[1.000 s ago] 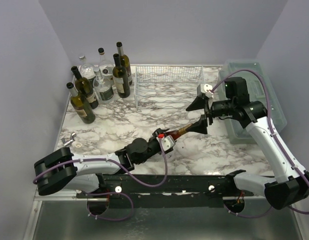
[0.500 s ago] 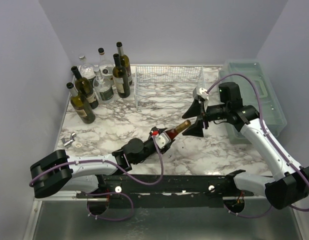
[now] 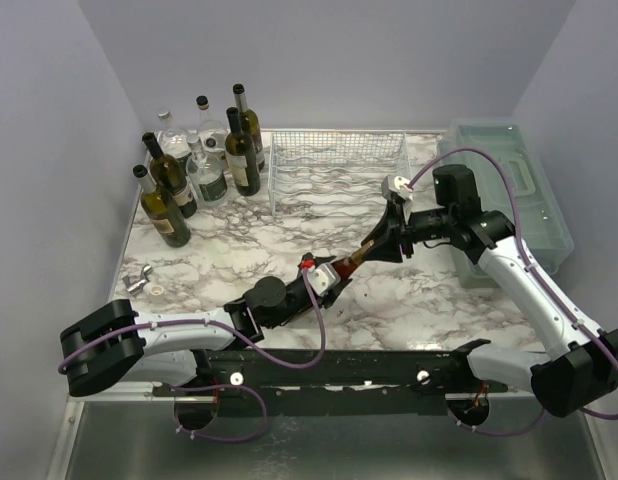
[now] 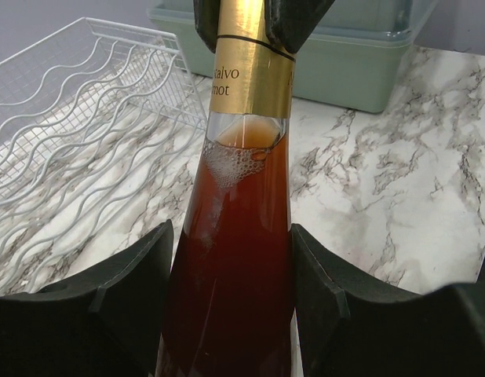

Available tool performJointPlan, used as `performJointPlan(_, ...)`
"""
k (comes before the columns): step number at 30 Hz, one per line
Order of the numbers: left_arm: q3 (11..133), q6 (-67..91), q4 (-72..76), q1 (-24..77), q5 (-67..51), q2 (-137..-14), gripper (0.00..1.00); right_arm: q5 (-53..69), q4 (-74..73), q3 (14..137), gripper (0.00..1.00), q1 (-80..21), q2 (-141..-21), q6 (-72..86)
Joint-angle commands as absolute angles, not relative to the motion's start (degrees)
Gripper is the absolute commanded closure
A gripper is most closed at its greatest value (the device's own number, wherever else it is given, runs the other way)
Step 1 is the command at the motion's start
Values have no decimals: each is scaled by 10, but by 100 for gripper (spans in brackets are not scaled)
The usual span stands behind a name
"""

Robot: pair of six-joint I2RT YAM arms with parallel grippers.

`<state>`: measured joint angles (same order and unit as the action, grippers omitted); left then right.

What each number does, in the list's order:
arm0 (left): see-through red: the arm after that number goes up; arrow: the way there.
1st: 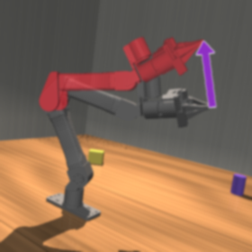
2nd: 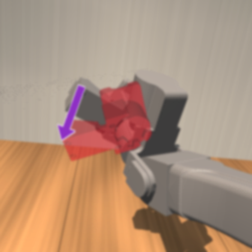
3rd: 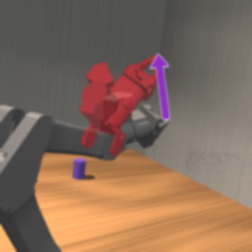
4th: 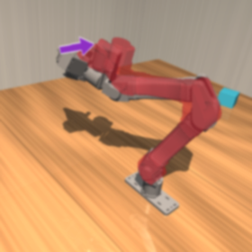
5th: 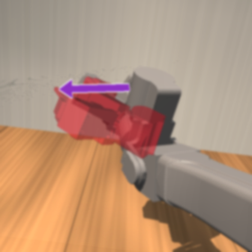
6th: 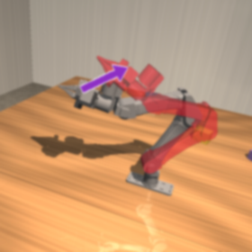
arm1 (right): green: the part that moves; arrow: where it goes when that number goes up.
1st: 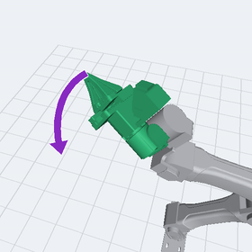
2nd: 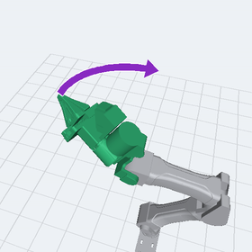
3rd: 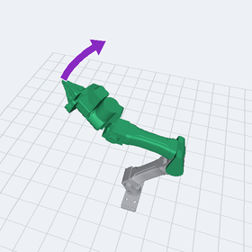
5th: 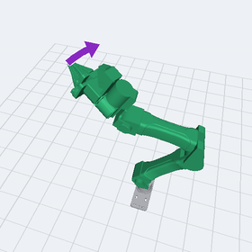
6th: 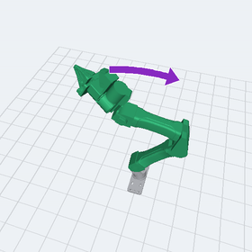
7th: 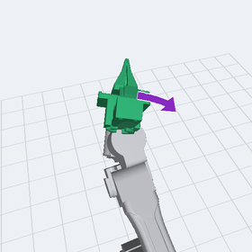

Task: Take the wine bottle off the wine rack
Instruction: Pick up the wine bottle from the wine rack.

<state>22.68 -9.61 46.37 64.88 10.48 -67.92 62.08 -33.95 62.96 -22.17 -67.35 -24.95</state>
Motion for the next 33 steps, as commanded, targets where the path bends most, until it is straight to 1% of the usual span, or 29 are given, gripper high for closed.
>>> performJointPlan(1, 240, -64, 570, 646, 99, -650, 100, 612, -347, 643, 87, -229, -682, -245)
performJointPlan(4, 241, -45, 570, 641, 84, -649, 100, 605, -343, 656, 96, -229, -681, -231)
performJointPlan(6, 243, -23, 570, 636, 54, -652, 98, 597, -349, 674, 99, -229, -685, -228)
performJointPlan(8, 246, -3, 570, 628, 18, -655, 73, 589, -358, 696, 100, -229, -690, -228)
performJointPlan(9, 247, 22, 570, 622, 3, -656, 57, 584, -362, 706, 100, -229, -693, -228)
performJointPlan(11, 251, 45, 570, 610, -39, -661, 37, 575, -370, 723, 100, -230, -698, -229)
performJointPlan(13, 254, 67, 569, 596, -75, -663, 23, 566, -378, 733, 100, -231, -704, -233)
performJointPlan(16, 258, 90, 569, 570, -117, -666, 9, 548, -389, 742, 100, -235, -708, -243)
performJointPlan(19, 267, 96, 564, 550, -156, -667, 2, 534, -403, 749, 100, -239, -707, -255)
performJointPlan(24, 312, 85, 513, 534, -213, -674, 2, 524, -415, 769, 100, -243, -707, -261)
performJointPlan(28, 344, 53, 465, 534, -216, -687, 2, 522, -424, 790, 100, -246, -712, -259)
performJointPlan(30, 359, 34, 436, 534, -213, -694, 4, 520, -427, 797, 100, -247, -713, -258)
performJointPlan(33, 384, 12, 387, 534, -209, -706, 17, 517, -430, 801, 100, -250, -712, -258)
